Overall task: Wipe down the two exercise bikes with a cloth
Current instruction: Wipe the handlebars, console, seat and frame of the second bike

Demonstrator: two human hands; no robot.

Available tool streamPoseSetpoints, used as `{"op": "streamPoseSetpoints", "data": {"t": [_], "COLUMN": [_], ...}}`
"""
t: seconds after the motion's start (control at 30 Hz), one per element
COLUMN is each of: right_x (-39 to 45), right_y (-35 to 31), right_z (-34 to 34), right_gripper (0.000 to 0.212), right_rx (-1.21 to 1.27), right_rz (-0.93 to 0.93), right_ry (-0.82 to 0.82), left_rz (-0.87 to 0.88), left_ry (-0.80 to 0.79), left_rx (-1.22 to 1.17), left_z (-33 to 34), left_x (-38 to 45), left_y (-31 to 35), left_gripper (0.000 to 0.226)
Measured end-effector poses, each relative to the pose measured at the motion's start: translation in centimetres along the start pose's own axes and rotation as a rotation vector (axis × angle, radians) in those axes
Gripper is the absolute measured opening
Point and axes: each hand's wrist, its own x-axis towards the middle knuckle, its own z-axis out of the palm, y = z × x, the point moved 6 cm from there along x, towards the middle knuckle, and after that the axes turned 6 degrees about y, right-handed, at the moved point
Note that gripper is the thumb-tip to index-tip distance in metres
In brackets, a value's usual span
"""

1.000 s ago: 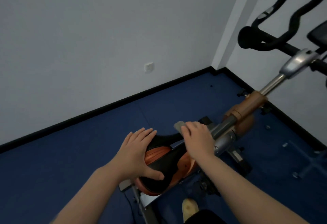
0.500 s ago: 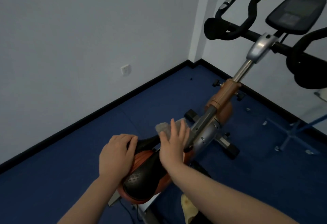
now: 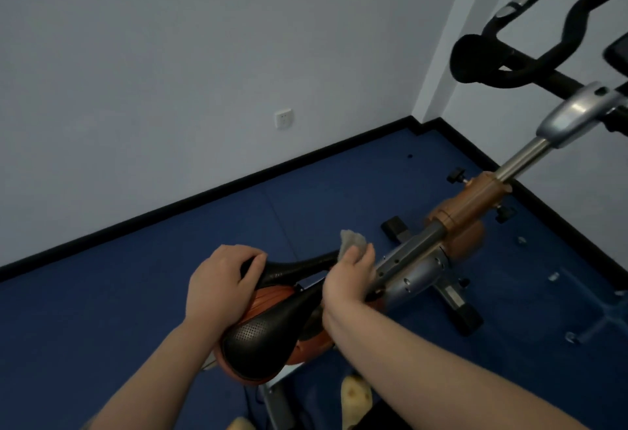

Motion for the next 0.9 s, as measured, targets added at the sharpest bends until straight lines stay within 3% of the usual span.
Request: {"op": "streamPoseSetpoints", "data": {"t": [0.07,0.2,0.37,0.43,0.57,0.77,0.9], "right_x": [-0.6,3.0,-0.9,-1.5,-2.8,-7.5,-8.3], "right_y": [0.9,0.3,2.9,2.9,2.5,3.9,2.6], "right_z": [0.0,-0.2,0.3,0.4,0.6,1.6,1.0], "right_gripper": [0.053,0.043,0.064,0.067,0.063,0.072,0.074], "right_rx": [-0.025,0.249,0.035,0.081,0.146,-0.061,-0.177], "right_rz": [-0.026,0.112,0.074,0.076,0.089,-0.047,-0.068], "right_ry": [-0.039,-0.015,0.035,0.084,0.176,-0.013,0.034], "left_rz": [-0.032,-0.051,-0.061,-0.053,0.017,0.243,0.372], "left_ry": [0.020,0.045,0.067,0.061,0.001,-0.079,-0.159], "left_rx": [-0.007,-0.018,-0.074,-0.101,-0.139,-0.218,-0.289], "left_z": [-0.1,0.0,-0.2,-0.2,0.0,0.0,0.1], "left_x": [0.0,-0.1,-0.2,-0.2,-0.1,-0.4,-0.3], "left_y": [-0.3,-0.5,-0.6,-0.7,-0.8,-1.4,-1.8], "left_gripper": [0.020,0.018,0.018,0.017,0.018,0.026,0.032]}}
